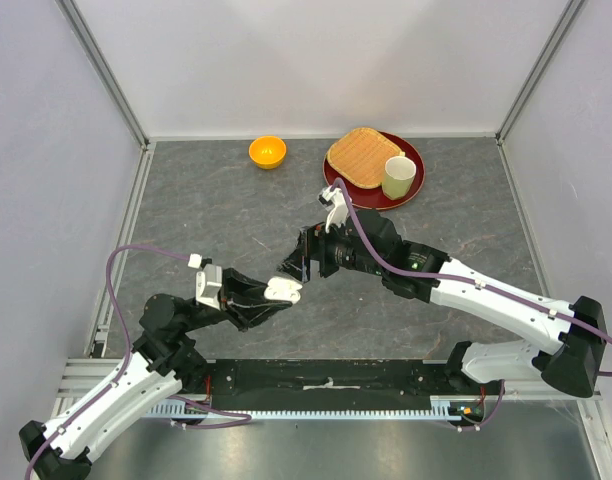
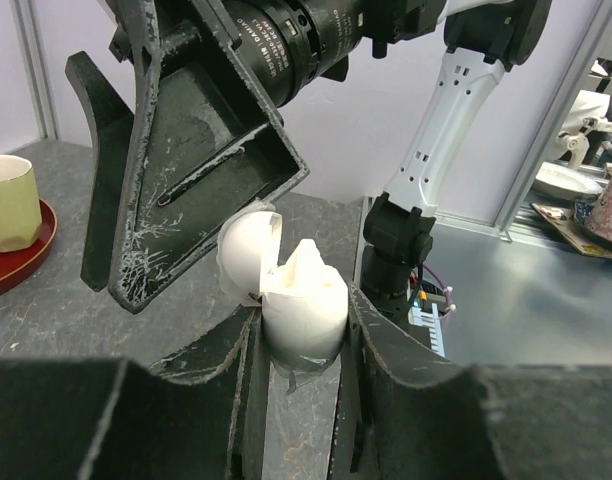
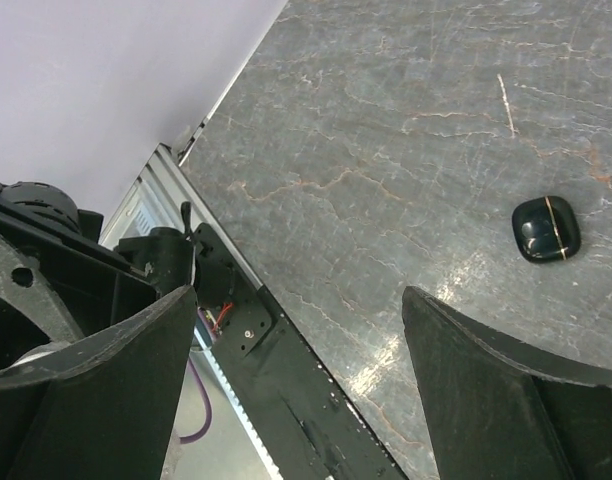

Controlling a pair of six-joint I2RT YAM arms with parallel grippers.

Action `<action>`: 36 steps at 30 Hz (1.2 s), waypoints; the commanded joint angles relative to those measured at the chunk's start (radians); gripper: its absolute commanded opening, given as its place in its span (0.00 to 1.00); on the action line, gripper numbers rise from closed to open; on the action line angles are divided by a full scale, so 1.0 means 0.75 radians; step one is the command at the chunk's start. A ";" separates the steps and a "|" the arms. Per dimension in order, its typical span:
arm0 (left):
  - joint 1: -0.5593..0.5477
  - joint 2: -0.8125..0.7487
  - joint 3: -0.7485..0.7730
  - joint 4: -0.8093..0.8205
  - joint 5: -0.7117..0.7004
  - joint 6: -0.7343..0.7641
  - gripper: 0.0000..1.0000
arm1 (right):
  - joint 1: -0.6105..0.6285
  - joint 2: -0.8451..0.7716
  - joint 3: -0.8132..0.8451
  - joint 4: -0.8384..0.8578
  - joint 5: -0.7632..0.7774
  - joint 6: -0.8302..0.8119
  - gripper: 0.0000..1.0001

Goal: Insert the wireless bluetooth earbuds into the charging case
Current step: Close the charging case.

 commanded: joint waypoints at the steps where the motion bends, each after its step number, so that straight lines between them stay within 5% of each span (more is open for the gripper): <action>1: -0.002 0.006 0.025 0.042 -0.072 -0.023 0.02 | 0.002 0.012 0.035 0.087 -0.064 -0.012 0.89; 22: -0.002 -0.050 -0.043 0.107 -0.382 -0.111 0.02 | 0.004 0.020 0.031 0.124 -0.389 -0.102 0.79; 24: -0.002 -0.054 -0.039 0.087 -0.448 -0.140 0.02 | 0.004 0.014 0.031 0.103 -0.326 -0.096 0.79; 31: -0.002 0.046 0.065 -0.320 -0.609 -0.311 0.02 | -0.017 -0.164 -0.096 -0.009 0.406 0.104 0.93; 36: -0.002 0.224 0.182 -0.723 -0.704 -0.403 0.02 | -0.160 -0.260 -0.190 -0.107 0.454 0.260 0.94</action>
